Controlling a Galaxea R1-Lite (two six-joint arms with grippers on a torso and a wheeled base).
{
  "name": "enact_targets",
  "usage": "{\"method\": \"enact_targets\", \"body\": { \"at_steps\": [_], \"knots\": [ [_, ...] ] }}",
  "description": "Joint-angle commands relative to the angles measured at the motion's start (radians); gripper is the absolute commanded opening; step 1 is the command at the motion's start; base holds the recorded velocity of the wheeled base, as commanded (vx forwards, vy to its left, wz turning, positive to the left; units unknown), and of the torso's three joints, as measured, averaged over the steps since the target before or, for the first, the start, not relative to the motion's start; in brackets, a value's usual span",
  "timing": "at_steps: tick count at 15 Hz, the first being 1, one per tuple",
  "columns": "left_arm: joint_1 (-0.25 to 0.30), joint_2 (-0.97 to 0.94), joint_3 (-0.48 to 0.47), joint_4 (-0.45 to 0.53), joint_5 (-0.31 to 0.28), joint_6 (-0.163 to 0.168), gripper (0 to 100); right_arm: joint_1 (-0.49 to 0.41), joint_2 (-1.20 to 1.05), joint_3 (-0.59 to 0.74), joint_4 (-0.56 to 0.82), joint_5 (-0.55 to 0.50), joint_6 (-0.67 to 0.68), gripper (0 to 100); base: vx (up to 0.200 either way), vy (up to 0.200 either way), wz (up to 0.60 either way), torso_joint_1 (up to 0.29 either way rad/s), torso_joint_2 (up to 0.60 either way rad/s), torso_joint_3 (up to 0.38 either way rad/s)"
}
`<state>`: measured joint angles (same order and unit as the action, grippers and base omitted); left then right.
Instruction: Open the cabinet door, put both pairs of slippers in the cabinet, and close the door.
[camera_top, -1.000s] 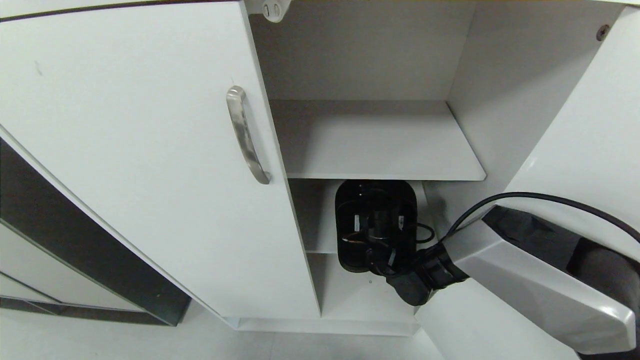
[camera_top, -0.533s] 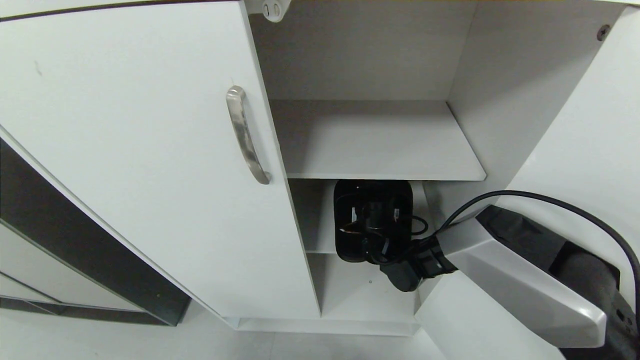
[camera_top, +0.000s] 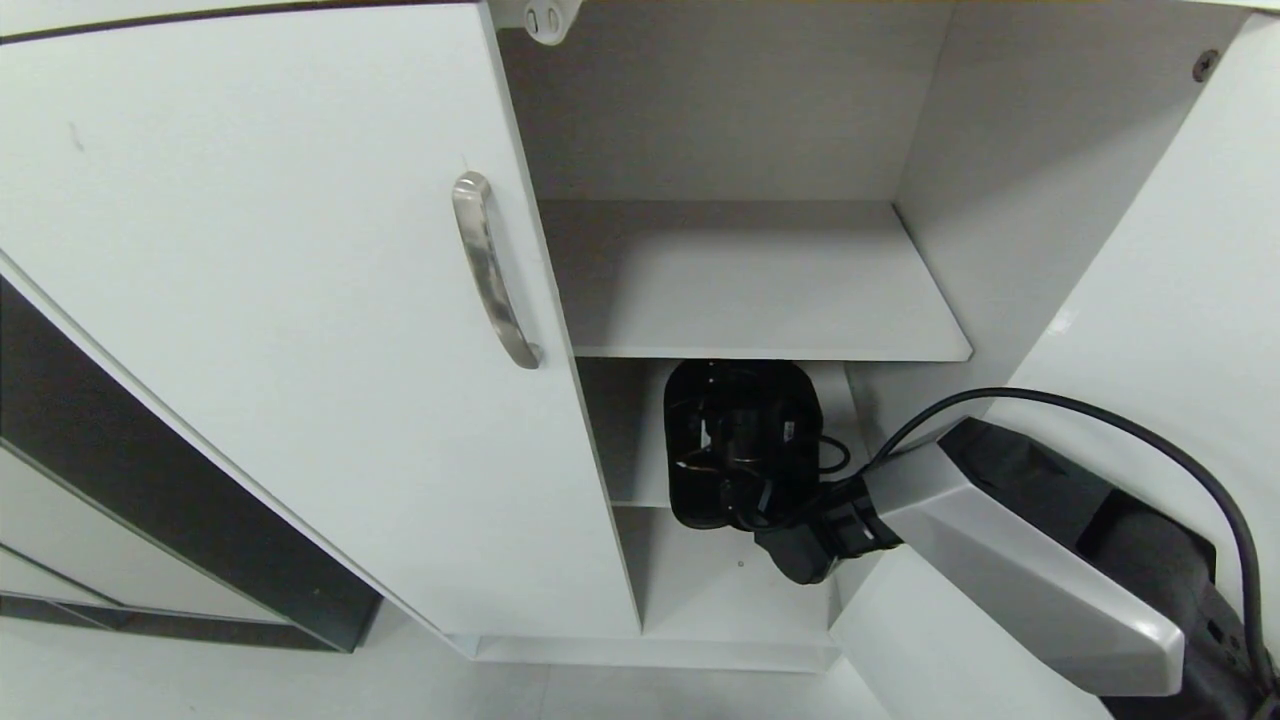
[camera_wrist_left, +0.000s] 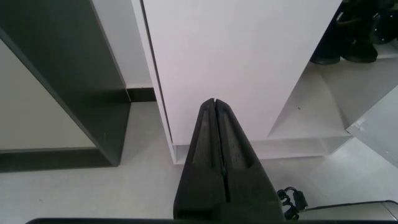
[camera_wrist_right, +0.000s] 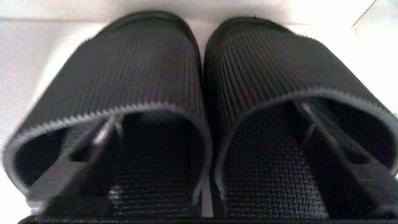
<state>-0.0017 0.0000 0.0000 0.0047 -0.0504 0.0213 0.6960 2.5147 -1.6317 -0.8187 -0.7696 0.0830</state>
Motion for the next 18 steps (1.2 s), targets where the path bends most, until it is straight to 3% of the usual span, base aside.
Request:
{"method": "enact_targets", "body": {
  "at_steps": [1,4,13,18],
  "knots": [
    [0.000,0.002,0.000,0.000,0.000,0.000,0,0.004,-0.011,0.027,-0.005,0.000,0.001,100,0.000,0.000,0.00,0.000,0.00,0.000],
    [0.000,0.002,0.000,0.000,0.000,0.000,0,0.023,-0.068,0.101,-0.007,-0.008,0.000,100,0.000,0.000,0.00,0.000,0.00,0.000],
    [0.000,0.002,0.000,0.000,-0.002,0.002,0,0.135,-0.320,0.621,-0.255,-0.010,-0.012,100,0.000,0.000,0.00,0.000,0.00,0.000],
    [0.000,0.002,0.000,0.000,-0.002,0.002,0,0.143,-0.352,0.694,-0.330,-0.010,-0.052,100,0.000,0.000,0.00,0.000,0.00,0.000]
  ]
}}
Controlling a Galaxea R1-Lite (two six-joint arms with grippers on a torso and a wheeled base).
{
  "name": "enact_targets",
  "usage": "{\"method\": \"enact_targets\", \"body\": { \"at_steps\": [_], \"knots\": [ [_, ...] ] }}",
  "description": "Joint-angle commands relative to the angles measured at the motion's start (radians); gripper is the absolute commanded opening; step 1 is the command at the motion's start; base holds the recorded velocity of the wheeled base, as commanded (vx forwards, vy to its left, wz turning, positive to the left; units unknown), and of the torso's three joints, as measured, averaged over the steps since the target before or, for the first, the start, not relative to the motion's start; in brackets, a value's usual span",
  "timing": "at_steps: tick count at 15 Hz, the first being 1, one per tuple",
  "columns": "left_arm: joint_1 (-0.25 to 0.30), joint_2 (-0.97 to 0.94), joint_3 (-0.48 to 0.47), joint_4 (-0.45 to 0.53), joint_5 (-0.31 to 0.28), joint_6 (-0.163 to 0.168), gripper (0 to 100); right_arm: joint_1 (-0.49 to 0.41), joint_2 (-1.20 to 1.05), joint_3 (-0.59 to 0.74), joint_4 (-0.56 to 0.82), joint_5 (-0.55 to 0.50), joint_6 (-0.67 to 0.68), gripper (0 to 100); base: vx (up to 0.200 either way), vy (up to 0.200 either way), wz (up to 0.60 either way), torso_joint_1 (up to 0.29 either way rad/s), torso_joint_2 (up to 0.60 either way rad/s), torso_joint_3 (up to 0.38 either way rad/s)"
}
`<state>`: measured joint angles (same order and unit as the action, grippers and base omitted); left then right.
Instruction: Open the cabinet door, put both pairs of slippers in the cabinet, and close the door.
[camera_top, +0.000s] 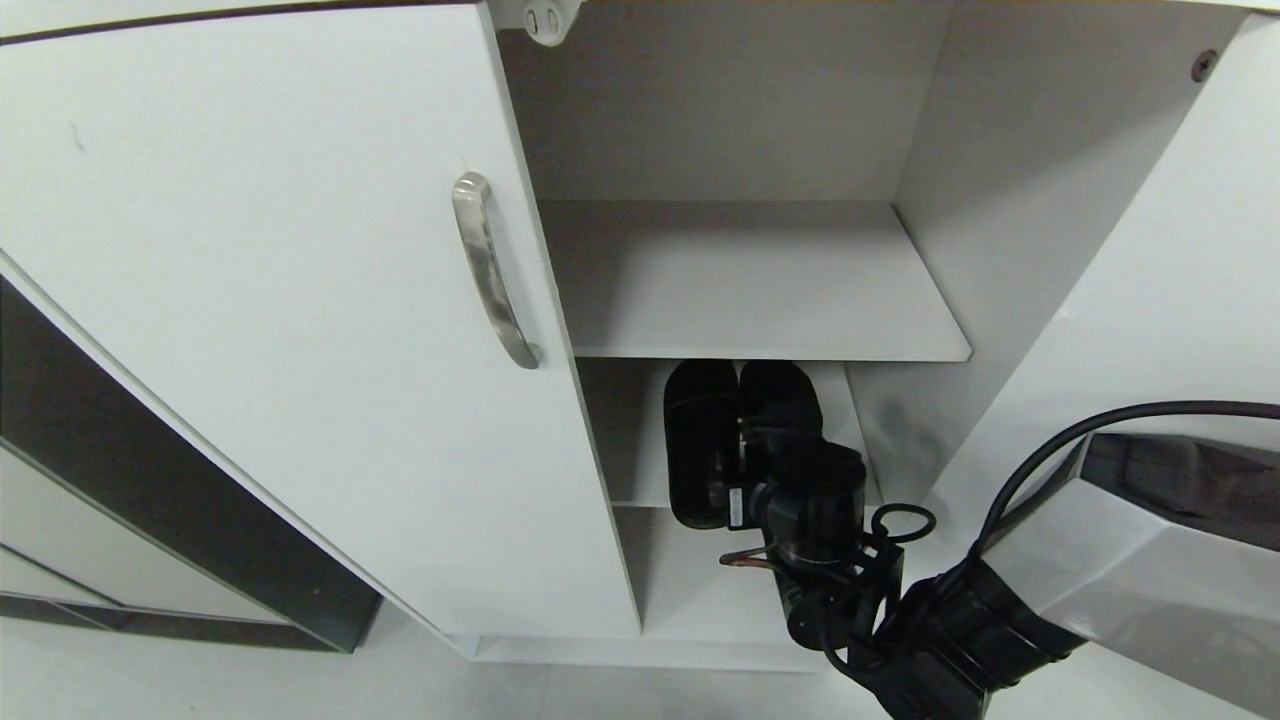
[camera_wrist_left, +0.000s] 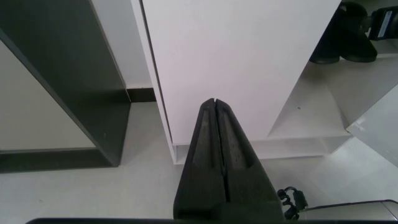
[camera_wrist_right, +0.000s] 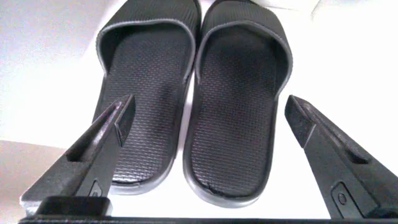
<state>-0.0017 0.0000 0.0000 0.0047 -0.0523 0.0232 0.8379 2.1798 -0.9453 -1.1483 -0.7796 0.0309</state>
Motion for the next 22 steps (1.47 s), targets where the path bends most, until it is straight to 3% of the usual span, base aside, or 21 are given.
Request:
{"method": "enact_targets", "body": {
  "at_steps": [1,14,22],
  "knots": [
    [0.000,0.002,0.000,0.000,0.000,0.001,0,0.004,-0.017,0.005,-0.002,0.000,-0.003,100,0.000,0.000,0.00,0.000,0.00,0.000],
    [0.000,0.002,0.000,0.000,0.000,0.001,0,0.020,-0.017,0.007,-0.008,0.000,-0.022,100,-0.185,0.000,0.00,0.001,0.00,0.003],
    [0.000,0.002,0.000,0.000,0.002,0.000,0,0.020,-0.017,0.022,-0.021,0.000,-0.022,100,0.000,0.000,0.00,0.000,0.00,0.000]
  ]
}}
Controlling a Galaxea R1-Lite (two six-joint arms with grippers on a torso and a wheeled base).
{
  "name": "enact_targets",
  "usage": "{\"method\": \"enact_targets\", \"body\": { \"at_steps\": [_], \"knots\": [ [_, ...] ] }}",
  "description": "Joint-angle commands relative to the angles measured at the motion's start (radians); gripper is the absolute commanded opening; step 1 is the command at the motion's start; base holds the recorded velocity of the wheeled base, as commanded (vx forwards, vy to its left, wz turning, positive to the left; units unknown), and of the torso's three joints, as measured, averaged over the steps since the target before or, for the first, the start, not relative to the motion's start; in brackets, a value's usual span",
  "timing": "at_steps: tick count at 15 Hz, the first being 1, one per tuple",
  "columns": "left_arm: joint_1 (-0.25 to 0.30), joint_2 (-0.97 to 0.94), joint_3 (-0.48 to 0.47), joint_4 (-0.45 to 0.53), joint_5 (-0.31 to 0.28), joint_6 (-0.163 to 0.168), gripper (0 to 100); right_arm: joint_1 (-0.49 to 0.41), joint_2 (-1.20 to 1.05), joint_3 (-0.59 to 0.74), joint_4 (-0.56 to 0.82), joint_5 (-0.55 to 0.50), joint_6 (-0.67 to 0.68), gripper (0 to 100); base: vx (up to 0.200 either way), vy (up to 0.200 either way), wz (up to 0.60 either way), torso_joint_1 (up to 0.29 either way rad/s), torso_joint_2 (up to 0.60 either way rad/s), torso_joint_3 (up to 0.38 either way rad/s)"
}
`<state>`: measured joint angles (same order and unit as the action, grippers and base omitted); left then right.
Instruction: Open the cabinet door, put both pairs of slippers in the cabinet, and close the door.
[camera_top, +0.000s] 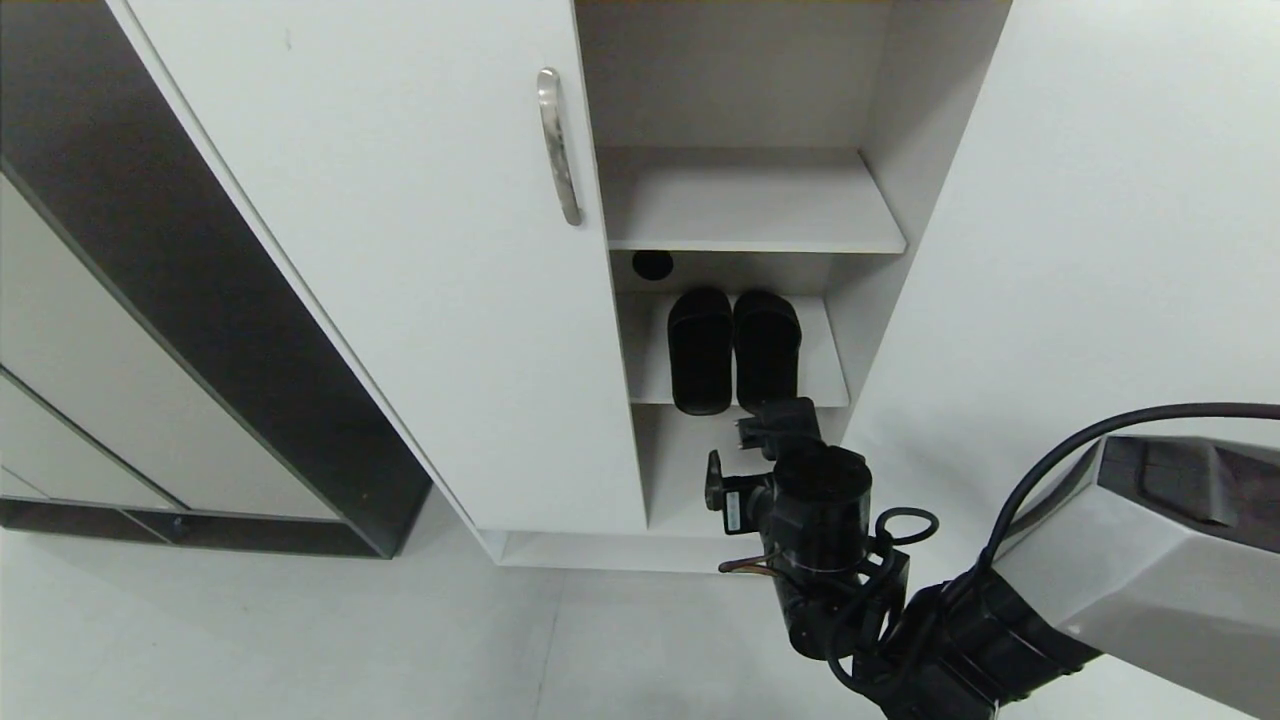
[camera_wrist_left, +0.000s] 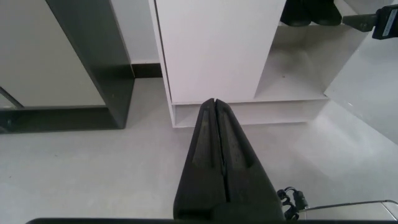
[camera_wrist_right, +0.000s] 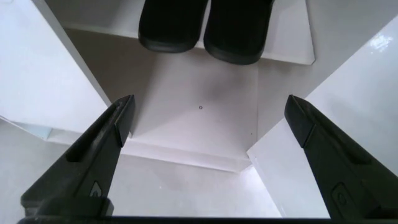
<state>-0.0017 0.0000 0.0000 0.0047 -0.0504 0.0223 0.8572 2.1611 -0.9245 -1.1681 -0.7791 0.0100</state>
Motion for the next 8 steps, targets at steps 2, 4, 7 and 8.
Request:
{"method": "enact_targets", "body": {
  "at_steps": [2,4,7,8],
  "knots": [
    [0.000,0.002,0.000,0.000,0.000,0.001,0,-0.003,0.002,0.001,-0.001,0.000,-0.001,100,0.000,0.000,0.00,0.000,0.00,0.000],
    [0.000,0.002,0.000,0.000,0.000,0.001,0,-0.003,0.002,-0.001,-0.001,0.000,-0.001,100,0.000,0.000,0.00,0.007,0.00,0.139],
    [0.000,0.002,0.000,0.000,0.000,0.001,0,-0.004,0.002,0.001,-0.001,0.000,-0.001,100,0.000,0.000,0.00,0.005,0.00,0.193],
    [0.000,0.002,0.000,0.000,0.000,0.001,0,-0.004,0.002,0.001,-0.001,0.000,-0.001,100,0.000,0.000,0.00,0.002,0.00,0.212]
  ]
}}
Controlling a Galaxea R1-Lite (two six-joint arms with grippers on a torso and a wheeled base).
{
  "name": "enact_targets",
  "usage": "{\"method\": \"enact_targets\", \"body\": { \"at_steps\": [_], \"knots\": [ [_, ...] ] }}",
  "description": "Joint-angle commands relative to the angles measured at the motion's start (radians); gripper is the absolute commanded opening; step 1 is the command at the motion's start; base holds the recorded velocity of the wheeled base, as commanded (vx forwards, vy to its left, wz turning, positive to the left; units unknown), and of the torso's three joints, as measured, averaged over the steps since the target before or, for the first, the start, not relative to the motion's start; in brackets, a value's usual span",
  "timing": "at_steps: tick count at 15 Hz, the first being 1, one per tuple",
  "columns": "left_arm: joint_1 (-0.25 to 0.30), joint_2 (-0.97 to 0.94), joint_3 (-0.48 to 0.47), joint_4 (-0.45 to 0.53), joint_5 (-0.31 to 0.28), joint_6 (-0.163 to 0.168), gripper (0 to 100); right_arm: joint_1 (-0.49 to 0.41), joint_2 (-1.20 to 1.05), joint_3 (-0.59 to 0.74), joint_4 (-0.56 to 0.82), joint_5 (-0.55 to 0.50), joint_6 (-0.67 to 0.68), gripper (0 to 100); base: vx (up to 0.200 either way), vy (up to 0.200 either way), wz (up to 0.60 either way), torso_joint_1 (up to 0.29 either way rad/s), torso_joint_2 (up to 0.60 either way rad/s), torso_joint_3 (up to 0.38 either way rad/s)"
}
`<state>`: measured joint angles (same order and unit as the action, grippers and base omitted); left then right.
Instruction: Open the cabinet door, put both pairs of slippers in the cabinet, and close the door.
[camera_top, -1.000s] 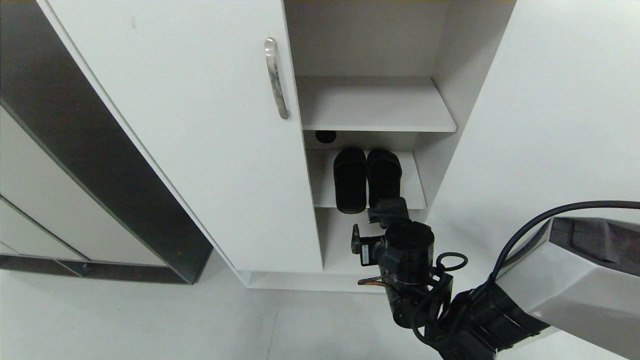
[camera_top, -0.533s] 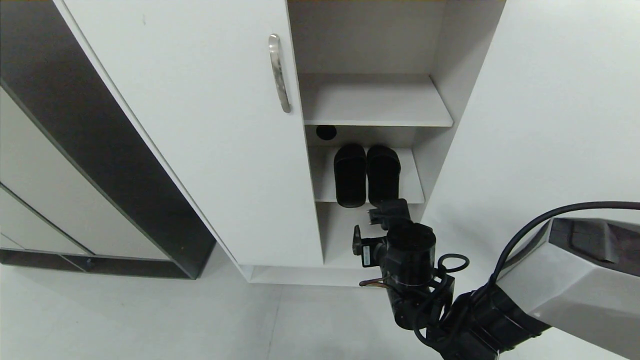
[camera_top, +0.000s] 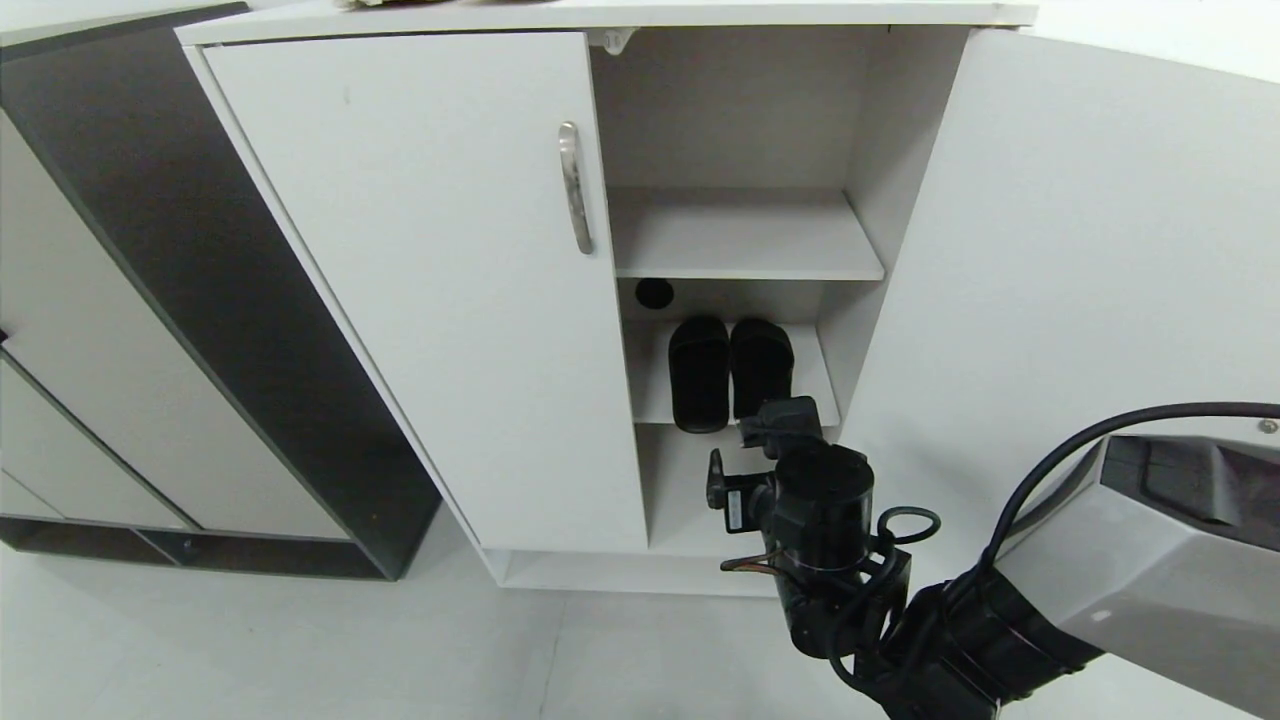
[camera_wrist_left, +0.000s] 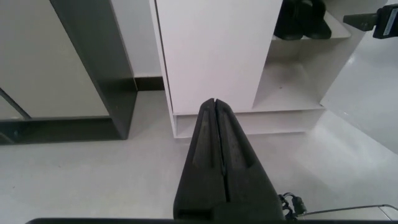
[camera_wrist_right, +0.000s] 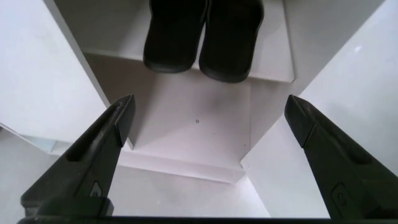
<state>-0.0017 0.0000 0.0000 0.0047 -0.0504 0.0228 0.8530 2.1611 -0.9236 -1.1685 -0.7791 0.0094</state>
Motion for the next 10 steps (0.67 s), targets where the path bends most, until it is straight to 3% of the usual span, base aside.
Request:
{"method": "enact_targets", "body": {
  "at_steps": [1,6,10],
  "knots": [
    [0.000,0.002,0.000,0.000,0.000,0.000,0,0.000,0.002,0.000,0.000,0.000,0.000,100,0.000,0.000,0.00,0.002,0.00,0.198],
    [0.000,0.002,0.000,0.000,0.000,0.000,0,-0.005,0.003,0.003,0.000,0.000,0.001,100,0.000,0.000,0.00,0.004,0.00,0.196],
    [0.000,0.002,0.000,0.000,0.000,0.003,0,-0.014,0.003,0.017,0.000,0.001,0.001,100,0.000,0.000,0.00,-0.001,0.00,0.023]
  ]
}}
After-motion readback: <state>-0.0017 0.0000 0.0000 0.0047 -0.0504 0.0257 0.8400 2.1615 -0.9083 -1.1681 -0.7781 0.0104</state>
